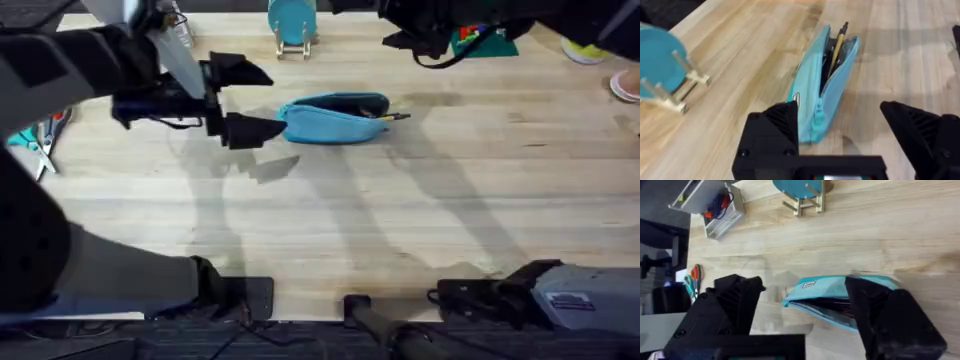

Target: Unzip the bag, pick up the pens from the table one at a time and place them inside, then zip the bag closed.

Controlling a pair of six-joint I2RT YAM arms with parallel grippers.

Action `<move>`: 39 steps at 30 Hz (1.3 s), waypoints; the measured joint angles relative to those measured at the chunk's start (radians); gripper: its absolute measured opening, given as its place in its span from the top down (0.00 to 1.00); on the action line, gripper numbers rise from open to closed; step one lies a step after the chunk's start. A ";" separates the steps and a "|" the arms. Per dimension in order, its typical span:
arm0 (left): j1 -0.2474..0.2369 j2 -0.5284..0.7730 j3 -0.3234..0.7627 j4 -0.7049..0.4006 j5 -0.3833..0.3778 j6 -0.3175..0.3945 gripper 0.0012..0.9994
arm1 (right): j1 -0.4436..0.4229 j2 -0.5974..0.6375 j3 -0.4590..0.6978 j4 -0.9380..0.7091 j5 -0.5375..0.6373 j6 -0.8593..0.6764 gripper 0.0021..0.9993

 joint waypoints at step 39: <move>0.328 -0.264 0.001 -0.174 -0.198 0.093 0.01 | 0.270 0.000 0.000 -0.001 -0.090 0.333 0.00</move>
